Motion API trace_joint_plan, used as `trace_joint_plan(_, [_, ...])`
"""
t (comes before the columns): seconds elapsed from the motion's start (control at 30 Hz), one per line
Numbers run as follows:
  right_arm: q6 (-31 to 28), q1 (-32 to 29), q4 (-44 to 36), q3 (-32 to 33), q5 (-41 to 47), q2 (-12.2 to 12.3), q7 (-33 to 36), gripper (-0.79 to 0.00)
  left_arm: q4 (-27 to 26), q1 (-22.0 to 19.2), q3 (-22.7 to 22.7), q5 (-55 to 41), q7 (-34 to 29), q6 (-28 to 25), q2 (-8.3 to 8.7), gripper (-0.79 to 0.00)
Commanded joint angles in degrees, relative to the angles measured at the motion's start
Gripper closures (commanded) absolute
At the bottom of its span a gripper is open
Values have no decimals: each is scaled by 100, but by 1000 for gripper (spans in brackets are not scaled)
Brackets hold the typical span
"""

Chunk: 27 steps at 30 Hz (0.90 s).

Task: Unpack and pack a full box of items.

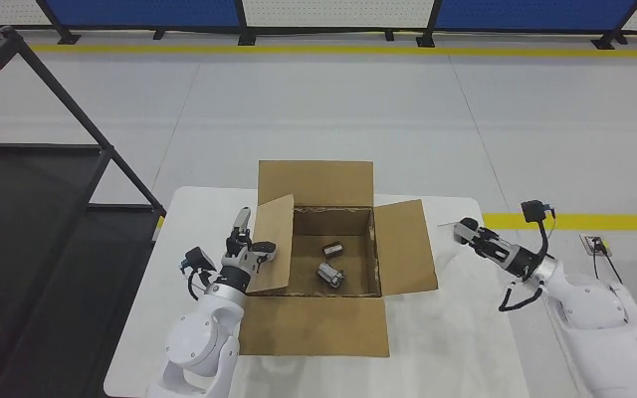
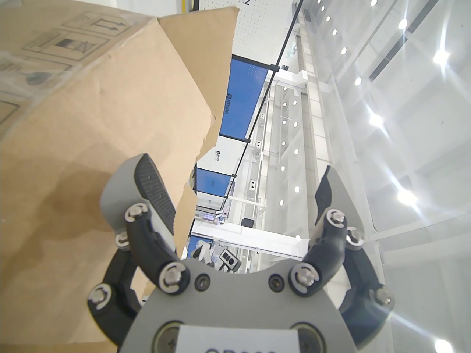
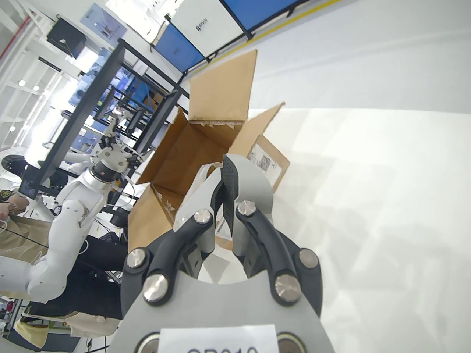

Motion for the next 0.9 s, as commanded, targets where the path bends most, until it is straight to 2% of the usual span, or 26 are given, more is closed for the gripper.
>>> trace_joint_plan(0.0, [-166,-32,-175,81,158,-6,-293,0,-12,-15,7,-22,-10,-42,-3,-785])
trace_joint_plan(0.1, [-330,-86,-588,244,244,-10,-767,0,-10,-33,22,-90,16,-93,-11,-785])
trace_joint_plan(0.23, [-155,-151,-1409,420,-102,-34,-1568,0,120,-107,92,-133,46,-19,-23,-785])
trace_joint_plan(0.43, [553,-207,-2696,372,-824,-141,-2914,0,328,-213,231,-70,37,152,-34,-785])
trace_joint_plan(0.57, [1052,-78,-3242,148,-1180,-242,-3753,0,501,-314,295,-51,38,252,-43,-785])
trace_joint_plan(0.67, [1262,102,-3470,-77,-1242,-309,-4049,0,656,-419,338,-12,56,309,-50,-785])
trace_joint_plan(0.87, [1734,625,-3611,-519,-1495,-426,-4217,0,732,-523,374,0,-28,277,-55,-785])
